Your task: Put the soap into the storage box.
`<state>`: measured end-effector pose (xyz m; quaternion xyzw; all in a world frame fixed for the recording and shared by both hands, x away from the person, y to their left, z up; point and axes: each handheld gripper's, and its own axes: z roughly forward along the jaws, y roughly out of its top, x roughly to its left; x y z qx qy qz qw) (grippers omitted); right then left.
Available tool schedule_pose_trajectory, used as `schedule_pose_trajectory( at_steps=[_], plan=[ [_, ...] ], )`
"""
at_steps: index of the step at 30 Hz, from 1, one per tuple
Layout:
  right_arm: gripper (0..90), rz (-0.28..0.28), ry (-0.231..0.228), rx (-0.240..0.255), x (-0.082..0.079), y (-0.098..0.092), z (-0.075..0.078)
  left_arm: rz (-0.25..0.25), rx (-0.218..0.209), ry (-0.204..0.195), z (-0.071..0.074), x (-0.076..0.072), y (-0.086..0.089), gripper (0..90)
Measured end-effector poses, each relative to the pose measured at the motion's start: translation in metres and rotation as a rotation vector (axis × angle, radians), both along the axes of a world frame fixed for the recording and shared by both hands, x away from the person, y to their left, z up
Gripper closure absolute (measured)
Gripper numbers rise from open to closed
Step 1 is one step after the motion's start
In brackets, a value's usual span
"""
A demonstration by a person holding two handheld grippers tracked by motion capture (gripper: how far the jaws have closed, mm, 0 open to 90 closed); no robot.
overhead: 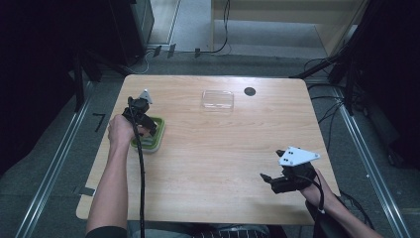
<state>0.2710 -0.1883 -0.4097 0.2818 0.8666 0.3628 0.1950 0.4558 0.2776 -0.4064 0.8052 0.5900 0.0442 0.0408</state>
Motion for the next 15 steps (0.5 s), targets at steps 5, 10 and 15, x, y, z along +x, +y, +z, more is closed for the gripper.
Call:
schedule_pose_trajectory(
  at_steps=[5,10,15],
  plan=[
    [13.5,0.002,-0.002,0.0,0.0,0.0,0.0,0.013,0.007,-0.013,-0.004,0.002,-0.001,34.4],
    [13.6,-0.004,0.001,0.002,-0.001,-0.001,0.0,0.029,0.001,-0.027,-0.008,0.004,-0.002,34.3],
    [13.6,-0.004,0.002,0.002,0.0,-0.001,0.0,0.031,-0.001,-0.021,-0.013,0.004,-0.004,34.3]
  ],
)
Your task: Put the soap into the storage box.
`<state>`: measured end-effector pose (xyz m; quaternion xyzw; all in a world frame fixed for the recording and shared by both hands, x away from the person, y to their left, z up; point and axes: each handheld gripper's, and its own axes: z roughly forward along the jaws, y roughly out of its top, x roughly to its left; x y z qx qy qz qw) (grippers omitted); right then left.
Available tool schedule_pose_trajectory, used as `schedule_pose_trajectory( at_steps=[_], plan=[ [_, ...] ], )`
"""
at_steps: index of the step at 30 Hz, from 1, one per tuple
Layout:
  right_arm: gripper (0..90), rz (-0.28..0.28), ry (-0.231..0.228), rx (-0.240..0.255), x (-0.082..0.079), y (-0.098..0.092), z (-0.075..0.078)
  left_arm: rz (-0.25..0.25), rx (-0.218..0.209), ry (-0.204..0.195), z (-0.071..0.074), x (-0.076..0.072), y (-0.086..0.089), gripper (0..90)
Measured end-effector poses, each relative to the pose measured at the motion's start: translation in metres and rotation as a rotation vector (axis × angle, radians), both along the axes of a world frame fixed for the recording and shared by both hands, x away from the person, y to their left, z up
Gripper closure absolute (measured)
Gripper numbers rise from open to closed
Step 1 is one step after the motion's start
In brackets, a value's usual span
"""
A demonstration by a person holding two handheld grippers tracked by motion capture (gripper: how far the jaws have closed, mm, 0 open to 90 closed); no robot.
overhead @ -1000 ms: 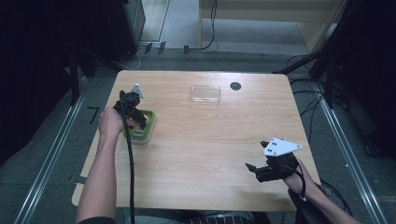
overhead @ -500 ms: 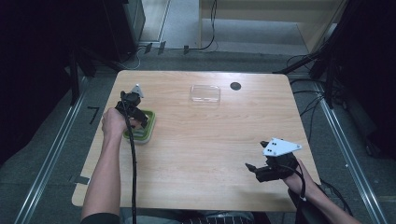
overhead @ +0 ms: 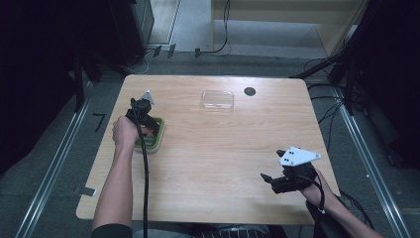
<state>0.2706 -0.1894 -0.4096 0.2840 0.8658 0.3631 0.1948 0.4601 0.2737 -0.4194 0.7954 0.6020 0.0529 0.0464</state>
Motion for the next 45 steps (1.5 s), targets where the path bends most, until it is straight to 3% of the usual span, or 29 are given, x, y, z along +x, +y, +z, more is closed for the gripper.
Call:
schedule_pose_trajectory(
  at_steps=[6,21,33,39,45],
  plan=[
    [13.6,0.0,-0.003,-0.001,0.0,0.0,0.0,0.0,-0.004,0.035,-0.003,0.0,0.001,34.2],
    [13.6,-0.009,0.005,-0.002,0.001,-0.001,-0.001,0.01,0.011,0.067,-0.008,0.003,0.003,34.1],
    [13.5,-0.017,0.007,-0.001,0.003,-0.005,-0.003,0.019,0.028,0.056,-0.006,0.003,0.0,31.9],
    [13.5,-0.013,0.008,0.005,0.002,-0.007,-0.003,0.014,0.057,0.054,0.0,0.001,-0.003,24.0],
    [13.6,-0.013,0.006,0.002,0.002,-0.007,-0.003,0.016,0.057,0.06,0.002,-0.001,-0.001,14.5]
  ],
)
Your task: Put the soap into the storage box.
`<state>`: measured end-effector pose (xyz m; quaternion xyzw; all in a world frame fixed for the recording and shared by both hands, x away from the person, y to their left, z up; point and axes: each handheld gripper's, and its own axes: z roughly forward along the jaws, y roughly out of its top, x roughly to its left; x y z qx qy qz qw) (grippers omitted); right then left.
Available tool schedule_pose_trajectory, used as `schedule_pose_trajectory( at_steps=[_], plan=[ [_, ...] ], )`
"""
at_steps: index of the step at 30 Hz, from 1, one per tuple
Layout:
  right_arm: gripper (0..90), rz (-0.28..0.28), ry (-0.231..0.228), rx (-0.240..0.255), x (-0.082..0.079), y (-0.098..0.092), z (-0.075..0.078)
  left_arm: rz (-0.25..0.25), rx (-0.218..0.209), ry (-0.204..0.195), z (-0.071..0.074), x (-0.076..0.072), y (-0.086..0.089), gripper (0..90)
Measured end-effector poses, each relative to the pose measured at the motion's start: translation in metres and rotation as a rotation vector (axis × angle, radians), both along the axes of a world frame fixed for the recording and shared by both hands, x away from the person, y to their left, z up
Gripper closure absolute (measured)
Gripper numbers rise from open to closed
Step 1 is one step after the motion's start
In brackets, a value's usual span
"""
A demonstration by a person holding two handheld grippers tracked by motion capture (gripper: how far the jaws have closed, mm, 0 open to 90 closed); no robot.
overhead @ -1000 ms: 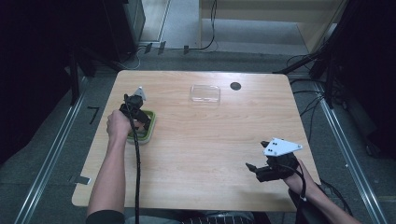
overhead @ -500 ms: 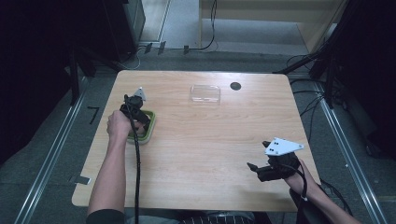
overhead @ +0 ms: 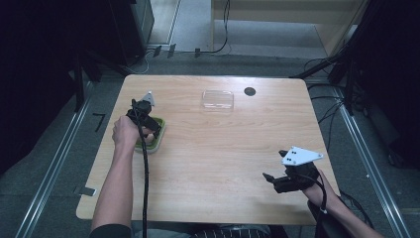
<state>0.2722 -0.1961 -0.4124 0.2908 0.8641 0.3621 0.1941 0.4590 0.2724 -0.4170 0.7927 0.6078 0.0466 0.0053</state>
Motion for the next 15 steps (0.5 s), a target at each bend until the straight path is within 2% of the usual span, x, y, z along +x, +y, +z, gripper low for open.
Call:
schedule_pose_trajectory(
  at_steps=[6,15],
  plan=[
    [13.6,-0.005,-0.002,0.005,-0.002,-0.002,0.0,-0.005,0.002,-0.006,0.008,-0.005,-0.001,13.3],
    [13.6,-0.016,-0.001,0.006,-0.007,-0.005,0.001,-0.048,-0.012,0.01,0.019,-0.018,-0.007,9.5]
  ],
)
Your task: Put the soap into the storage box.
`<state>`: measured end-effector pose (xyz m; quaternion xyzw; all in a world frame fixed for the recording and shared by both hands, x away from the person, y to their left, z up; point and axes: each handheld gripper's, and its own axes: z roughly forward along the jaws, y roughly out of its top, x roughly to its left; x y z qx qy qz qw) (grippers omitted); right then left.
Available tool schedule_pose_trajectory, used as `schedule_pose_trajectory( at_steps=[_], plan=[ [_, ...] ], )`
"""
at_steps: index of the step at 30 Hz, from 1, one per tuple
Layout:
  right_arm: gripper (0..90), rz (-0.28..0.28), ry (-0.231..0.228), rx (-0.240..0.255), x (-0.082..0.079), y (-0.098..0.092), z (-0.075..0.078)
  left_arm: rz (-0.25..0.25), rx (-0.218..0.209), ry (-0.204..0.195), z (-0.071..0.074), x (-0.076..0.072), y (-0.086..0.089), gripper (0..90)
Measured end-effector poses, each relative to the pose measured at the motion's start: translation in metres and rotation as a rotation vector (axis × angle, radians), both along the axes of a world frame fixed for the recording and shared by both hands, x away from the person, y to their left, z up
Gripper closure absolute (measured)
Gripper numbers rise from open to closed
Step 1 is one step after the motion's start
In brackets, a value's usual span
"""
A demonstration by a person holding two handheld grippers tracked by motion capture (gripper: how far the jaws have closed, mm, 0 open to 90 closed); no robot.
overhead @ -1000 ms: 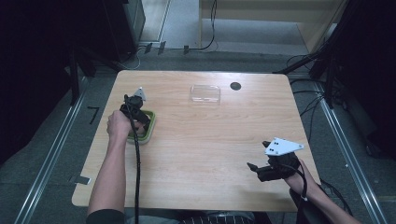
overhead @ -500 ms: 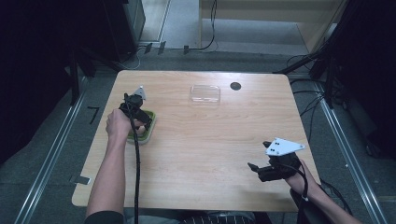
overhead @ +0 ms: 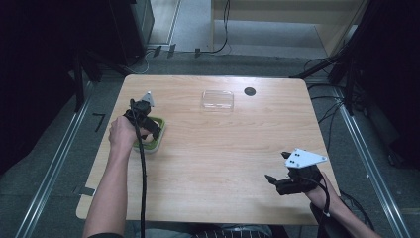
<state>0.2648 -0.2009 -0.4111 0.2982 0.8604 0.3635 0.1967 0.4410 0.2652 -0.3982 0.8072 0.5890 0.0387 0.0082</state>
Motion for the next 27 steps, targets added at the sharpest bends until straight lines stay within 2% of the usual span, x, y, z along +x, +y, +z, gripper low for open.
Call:
schedule_pose_trajectory(
  at_steps=[13,21,27],
  plan=[
    [13.6,0.001,-0.002,-0.008,-0.001,0.003,0.001,-0.081,0.001,0.028,0.011,-0.026,-0.01,8.6],
    [13.6,0.0,-0.004,-0.011,-0.002,0.002,0.001,-0.142,-0.004,0.025,0.018,-0.051,-0.016,8.6],
    [13.6,0.0,-0.004,-0.012,-0.002,0.002,0.001,-0.169,-0.005,0.02,0.02,-0.071,-0.02,8.6]
  ],
)
